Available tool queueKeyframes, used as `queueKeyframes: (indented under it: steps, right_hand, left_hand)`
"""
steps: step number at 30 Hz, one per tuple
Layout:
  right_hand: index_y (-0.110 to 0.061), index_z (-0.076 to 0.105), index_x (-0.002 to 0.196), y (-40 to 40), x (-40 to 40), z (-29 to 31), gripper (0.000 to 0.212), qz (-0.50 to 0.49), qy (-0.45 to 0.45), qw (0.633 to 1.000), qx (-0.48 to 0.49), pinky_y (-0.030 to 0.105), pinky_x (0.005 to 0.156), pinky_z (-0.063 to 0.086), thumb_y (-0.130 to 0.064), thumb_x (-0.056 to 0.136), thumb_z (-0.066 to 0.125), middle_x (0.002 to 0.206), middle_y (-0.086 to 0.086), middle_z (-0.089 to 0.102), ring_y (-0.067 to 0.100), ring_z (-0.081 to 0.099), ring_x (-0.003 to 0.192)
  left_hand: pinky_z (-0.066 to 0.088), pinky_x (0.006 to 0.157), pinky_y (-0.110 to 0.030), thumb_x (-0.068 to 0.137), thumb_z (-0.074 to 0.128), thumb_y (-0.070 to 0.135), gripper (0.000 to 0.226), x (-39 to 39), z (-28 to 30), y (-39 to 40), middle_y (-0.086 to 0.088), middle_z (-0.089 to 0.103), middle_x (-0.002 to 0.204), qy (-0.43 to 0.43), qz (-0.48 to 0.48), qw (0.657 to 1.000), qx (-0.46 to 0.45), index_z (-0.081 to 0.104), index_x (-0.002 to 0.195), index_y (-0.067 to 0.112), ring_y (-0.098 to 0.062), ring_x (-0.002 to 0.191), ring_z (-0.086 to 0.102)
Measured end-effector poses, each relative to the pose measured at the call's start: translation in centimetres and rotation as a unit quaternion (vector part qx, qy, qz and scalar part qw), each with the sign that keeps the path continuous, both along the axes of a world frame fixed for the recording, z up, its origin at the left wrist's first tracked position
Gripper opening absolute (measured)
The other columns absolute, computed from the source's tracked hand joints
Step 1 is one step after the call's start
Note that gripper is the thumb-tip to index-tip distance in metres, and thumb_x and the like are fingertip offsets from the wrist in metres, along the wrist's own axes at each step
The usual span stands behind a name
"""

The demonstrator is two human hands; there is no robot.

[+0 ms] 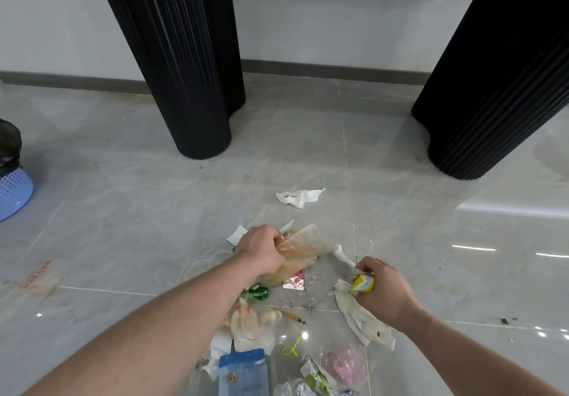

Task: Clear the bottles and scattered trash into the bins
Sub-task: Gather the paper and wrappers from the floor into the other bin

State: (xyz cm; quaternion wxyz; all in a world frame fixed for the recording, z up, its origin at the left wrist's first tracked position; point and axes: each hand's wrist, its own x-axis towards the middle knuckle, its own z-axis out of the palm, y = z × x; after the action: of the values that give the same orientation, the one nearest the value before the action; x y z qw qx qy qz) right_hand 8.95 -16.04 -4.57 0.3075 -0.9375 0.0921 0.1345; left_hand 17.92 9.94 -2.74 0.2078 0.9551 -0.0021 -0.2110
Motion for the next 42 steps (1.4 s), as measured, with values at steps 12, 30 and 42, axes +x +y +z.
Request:
queueKeyframes:
  steps: [12,30,42]
  right_hand:
    - [-0.028,0.060,0.080,2.6,-4.2,12.4,0.032,-0.185,0.016,0.977,0.104,0.018,0.044,0.041,-0.001,0.067,0.071,0.064,-0.011,0.064,0.007,0.056,0.052]
    - [-0.027,0.060,0.083,8.9,-10.2,62.9,0.031,-0.081,0.092,0.981,0.150,0.021,0.051,0.043,-0.001,0.067,0.065,0.069,-0.007,0.066,0.014,0.060,0.063]
    - [-0.027,0.056,0.080,15.6,-12.3,77.2,0.029,0.005,0.081,0.987,0.138,0.021,0.052,0.039,-0.002,0.072,0.068,0.071,-0.009,0.062,0.010,0.055,0.063]
  left_hand:
    - [0.038,0.052,-0.023,0.076,0.072,0.024,0.011,-6.8,9.5,4.1,0.009,0.062,0.072,0.028,0.123,0.990,-0.070,0.061,0.073,0.023,-0.010,0.065,0.057]
    - [0.044,0.054,-0.027,0.068,0.063,0.013,0.010,-21.5,59.6,7.1,0.002,0.062,0.065,0.046,0.315,0.945,-0.076,0.063,0.077,0.015,-0.023,0.067,0.062]
    - [0.038,0.057,-0.023,0.067,0.064,0.012,0.010,-29.3,73.5,10.4,0.008,0.060,0.064,0.013,0.423,0.898,-0.118,0.060,0.070,0.021,-0.021,0.071,0.061]
